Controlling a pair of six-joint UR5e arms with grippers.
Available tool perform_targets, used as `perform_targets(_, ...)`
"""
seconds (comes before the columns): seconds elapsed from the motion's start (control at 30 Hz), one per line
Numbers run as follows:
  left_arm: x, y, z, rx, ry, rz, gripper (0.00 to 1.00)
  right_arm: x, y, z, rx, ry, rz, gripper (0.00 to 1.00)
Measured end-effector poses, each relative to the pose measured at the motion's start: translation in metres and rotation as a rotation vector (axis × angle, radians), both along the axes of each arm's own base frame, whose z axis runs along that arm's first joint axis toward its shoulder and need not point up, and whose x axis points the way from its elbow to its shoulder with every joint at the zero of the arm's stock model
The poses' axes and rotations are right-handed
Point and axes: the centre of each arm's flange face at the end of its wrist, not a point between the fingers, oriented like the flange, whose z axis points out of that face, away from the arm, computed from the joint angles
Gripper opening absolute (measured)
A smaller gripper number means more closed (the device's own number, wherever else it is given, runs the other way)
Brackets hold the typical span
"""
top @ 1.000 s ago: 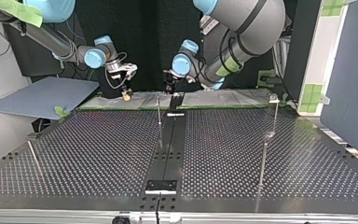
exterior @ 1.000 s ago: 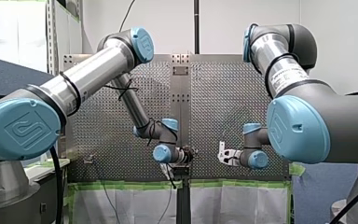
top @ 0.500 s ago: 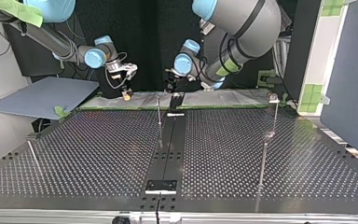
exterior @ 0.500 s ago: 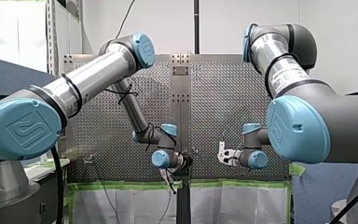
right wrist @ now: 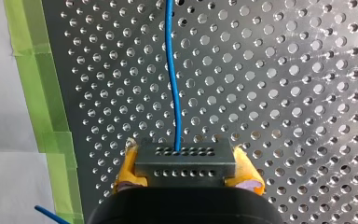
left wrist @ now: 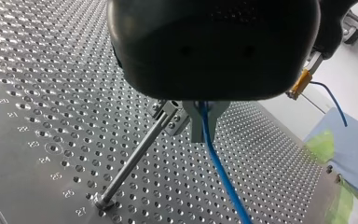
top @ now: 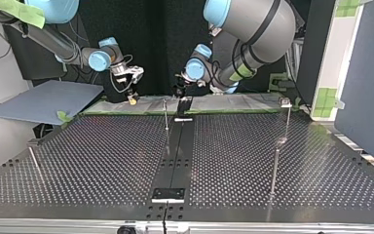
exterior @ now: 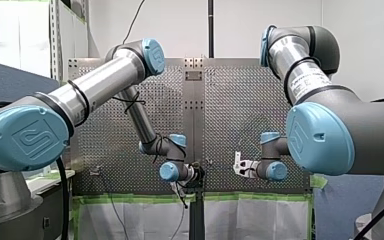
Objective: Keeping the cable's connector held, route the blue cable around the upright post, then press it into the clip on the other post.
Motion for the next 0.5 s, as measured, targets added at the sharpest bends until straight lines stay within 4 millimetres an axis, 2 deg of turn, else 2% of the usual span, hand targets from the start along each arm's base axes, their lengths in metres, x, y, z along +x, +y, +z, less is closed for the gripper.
perform_targets(0.27,0.002,0.002,0.0,-0.008,0.01,-0.018,0.0,0.0,-0.001,0.001,0.0,-0.01,-0.002,0.0)
perform_targets(0.5,0.017,-0.004,0.01,-0.056,0.005,-0.027,0.0,0.0,-0.004,0.002,-0.01,-0.029,-0.002,0.0)
